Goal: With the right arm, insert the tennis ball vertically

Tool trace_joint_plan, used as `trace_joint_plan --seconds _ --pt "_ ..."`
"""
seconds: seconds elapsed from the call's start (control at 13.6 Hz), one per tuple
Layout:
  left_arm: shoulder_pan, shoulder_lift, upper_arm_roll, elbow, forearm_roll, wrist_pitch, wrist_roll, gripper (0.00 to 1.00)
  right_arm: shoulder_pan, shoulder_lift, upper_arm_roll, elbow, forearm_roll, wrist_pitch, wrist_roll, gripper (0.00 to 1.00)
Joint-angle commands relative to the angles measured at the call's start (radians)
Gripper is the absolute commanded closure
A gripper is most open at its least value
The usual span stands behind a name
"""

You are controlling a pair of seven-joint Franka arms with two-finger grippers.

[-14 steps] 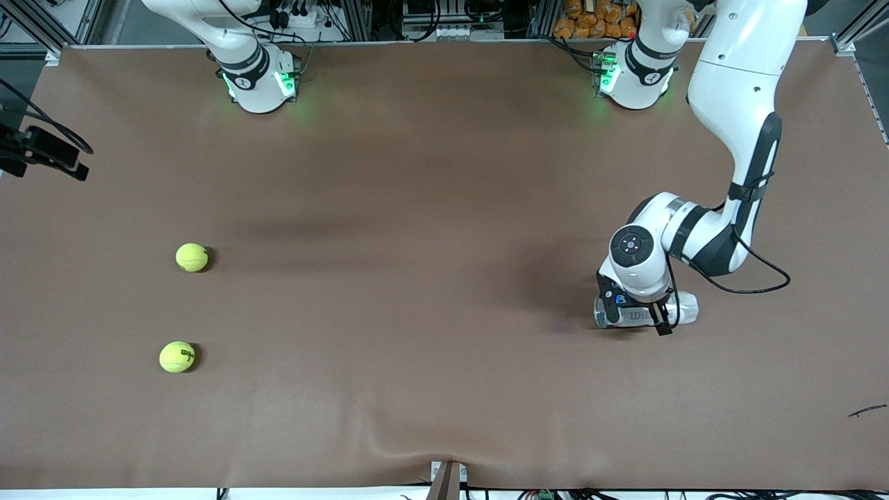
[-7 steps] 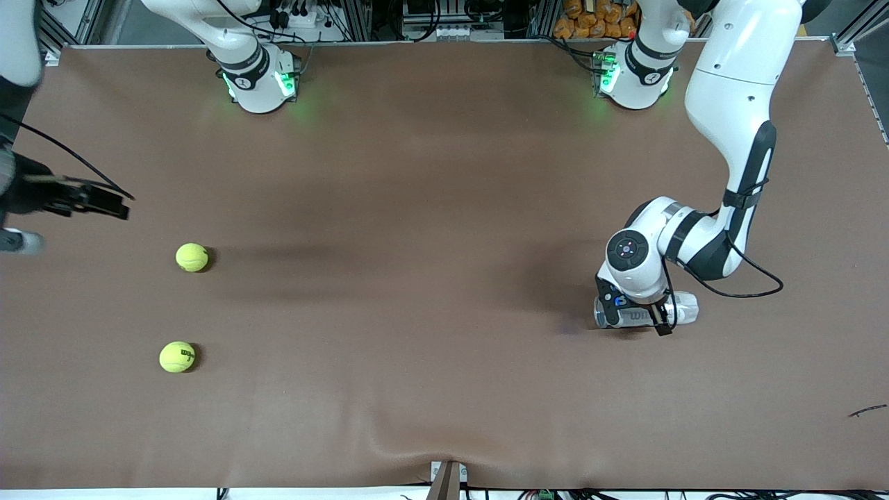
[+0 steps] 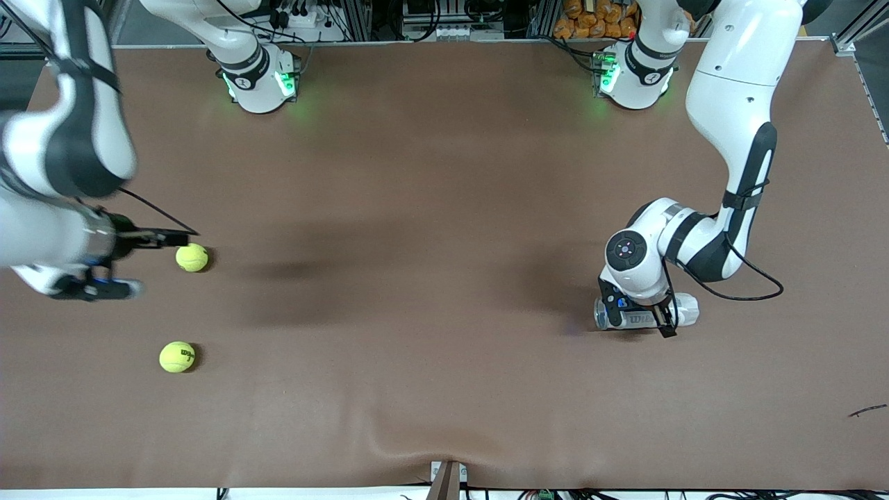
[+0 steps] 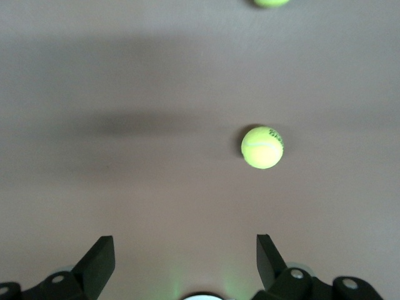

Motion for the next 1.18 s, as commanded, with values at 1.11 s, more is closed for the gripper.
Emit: trace_joint_plan --seconds 1.11 --pt "0.015 0.036 -0.002 0.021 0.034 0.026 -0.025 0.36 -0.055 0.144 -0.01 0.015 -0.022 -0.025 -0.013 0.0"
